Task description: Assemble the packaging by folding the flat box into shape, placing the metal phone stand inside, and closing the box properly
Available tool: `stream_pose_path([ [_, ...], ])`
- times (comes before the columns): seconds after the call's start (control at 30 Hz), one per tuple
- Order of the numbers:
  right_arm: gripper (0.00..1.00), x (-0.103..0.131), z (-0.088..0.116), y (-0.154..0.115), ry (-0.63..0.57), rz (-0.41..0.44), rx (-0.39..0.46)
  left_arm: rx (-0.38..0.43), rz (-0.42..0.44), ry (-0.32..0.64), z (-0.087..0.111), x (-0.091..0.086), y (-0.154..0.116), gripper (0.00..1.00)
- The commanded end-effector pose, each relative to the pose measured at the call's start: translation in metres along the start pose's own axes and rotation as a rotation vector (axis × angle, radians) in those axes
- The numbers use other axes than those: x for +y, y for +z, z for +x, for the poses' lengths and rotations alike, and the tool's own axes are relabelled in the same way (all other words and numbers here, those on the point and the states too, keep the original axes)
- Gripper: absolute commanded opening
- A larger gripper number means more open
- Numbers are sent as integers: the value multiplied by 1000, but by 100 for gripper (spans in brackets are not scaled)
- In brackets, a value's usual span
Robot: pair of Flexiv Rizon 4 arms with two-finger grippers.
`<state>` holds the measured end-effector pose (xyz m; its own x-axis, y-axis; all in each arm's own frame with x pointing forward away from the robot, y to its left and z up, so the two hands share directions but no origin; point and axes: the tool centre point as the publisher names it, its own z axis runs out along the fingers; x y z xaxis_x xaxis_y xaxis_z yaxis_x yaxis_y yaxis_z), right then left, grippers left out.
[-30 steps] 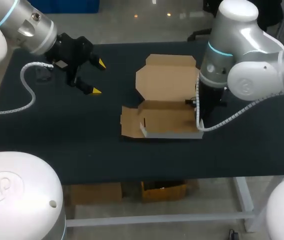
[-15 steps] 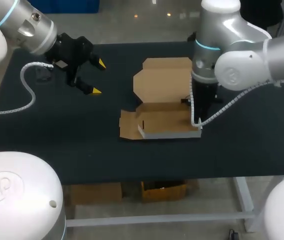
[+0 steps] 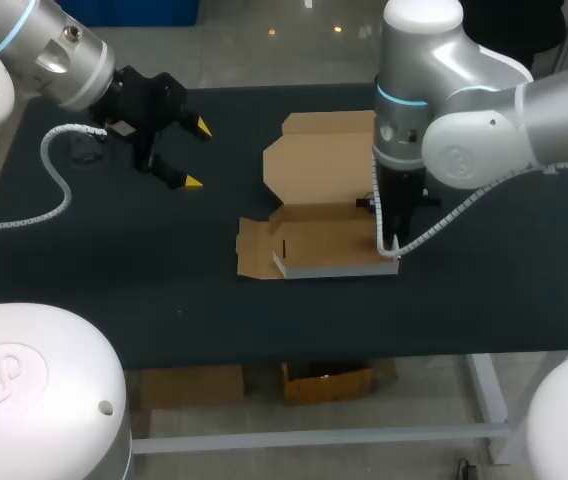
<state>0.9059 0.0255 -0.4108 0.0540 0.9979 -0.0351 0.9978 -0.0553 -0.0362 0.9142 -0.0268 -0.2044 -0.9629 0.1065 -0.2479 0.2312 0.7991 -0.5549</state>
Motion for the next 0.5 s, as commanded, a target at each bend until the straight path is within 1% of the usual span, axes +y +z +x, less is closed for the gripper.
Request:
stream_pose_path([
  [0.03,0,-3,-3,3,2,-13,9,0,-4,0,0,-1,-1,100],
  [0.5,0,-2,-5,6,-8,-6,24,0,-4,0,0,-1,-1,100],
])
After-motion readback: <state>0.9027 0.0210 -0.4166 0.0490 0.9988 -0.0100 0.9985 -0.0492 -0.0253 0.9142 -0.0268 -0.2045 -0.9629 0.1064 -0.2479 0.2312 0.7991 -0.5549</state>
